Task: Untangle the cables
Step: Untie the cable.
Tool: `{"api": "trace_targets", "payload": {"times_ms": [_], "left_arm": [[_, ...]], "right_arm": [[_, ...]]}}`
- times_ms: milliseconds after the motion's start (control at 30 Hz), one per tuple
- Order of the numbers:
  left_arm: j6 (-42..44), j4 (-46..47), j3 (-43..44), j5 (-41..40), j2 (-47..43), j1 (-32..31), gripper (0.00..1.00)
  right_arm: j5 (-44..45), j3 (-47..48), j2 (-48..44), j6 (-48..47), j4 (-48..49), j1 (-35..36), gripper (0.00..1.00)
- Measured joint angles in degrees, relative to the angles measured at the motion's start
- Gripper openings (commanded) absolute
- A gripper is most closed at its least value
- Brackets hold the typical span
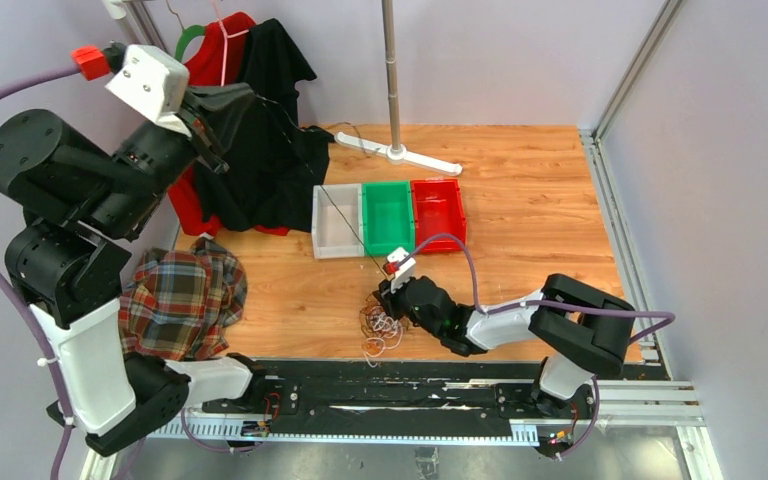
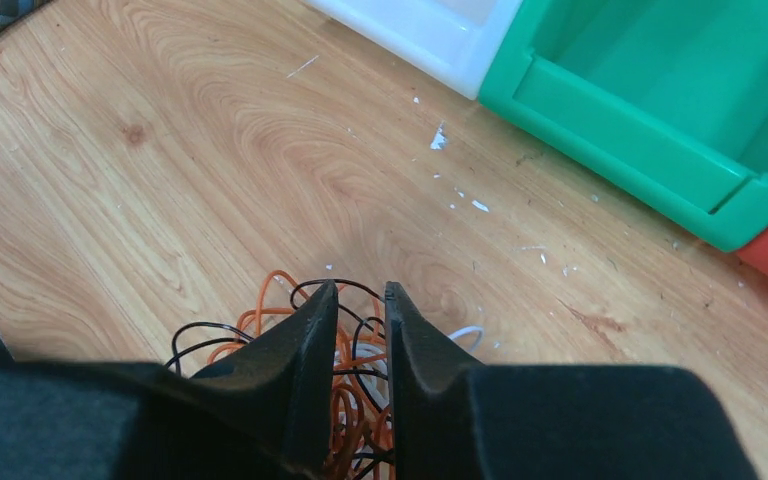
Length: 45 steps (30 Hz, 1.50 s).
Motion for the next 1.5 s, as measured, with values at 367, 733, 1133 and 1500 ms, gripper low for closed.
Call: {"api": "trace_targets", "payload": {"times_ms": [367, 733, 1133, 1500], "left_arm": [[2.8, 19.1, -9.6, -17.2, -4.7, 0.0, 0.01], [3.5, 18.4, -53.5, -17.0, -25.8, 0.0, 0.01], [4.5, 8.2, -79.5, -8.5, -27.2, 0.0, 0.73], [5.1, 6.7, -80.7, 10.7, -12.0, -2.0, 0.86]], "right_arm": [[1.4, -6.7, -4.6, 2.1, 4.4, 0.0, 0.40], [-1.3, -6.0, -19.4, -1.1, -9.7, -0.1, 0.24], [-7.7, -0.4, -21.3, -1.8, -21.8, -0.8, 0.56], [-9.0, 0.9, -33.9, 4.6, -36.5, -1.3, 0.51]]}}
